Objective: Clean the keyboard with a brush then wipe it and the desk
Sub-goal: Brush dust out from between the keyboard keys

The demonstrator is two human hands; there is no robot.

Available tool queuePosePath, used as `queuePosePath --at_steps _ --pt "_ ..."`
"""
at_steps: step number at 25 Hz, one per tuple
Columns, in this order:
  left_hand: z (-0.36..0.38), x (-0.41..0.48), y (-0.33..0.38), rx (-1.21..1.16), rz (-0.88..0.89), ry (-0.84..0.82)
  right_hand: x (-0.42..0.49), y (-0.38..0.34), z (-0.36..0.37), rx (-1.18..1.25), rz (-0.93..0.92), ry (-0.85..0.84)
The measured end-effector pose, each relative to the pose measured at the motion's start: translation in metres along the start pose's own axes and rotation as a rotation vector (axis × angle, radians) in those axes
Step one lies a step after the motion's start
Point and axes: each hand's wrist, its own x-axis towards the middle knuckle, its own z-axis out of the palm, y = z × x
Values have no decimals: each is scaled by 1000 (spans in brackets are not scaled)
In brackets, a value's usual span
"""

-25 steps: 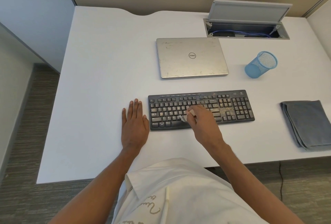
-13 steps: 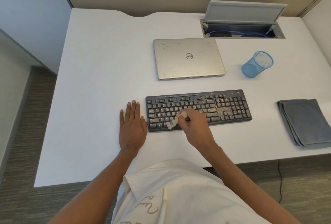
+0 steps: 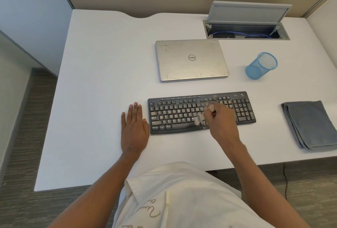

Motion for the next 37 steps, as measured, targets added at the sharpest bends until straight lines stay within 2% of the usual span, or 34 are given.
queuePosePath --at_steps 6,12,16,22,29,31,37 --pt "0 1 0 -3 0 -10 4 2 22 24 -5 -146" --pt "2 0 -1 -5 4 -3 4 33 -9 47 56 -34" --pt "2 0 -2 6 3 -9 -1 27 -18 32 16 34" --pt "1 0 -1 -1 7 2 -5 28 0 80 -60 -222" --pt "2 0 0 18 -3 4 8 52 -25 -69 -32 -94" --pt "2 1 0 19 -5 -1 7 48 -27 -46 -44 -70" --pt "0 0 1 10 -6 6 6 44 -11 -17 -53 -190"
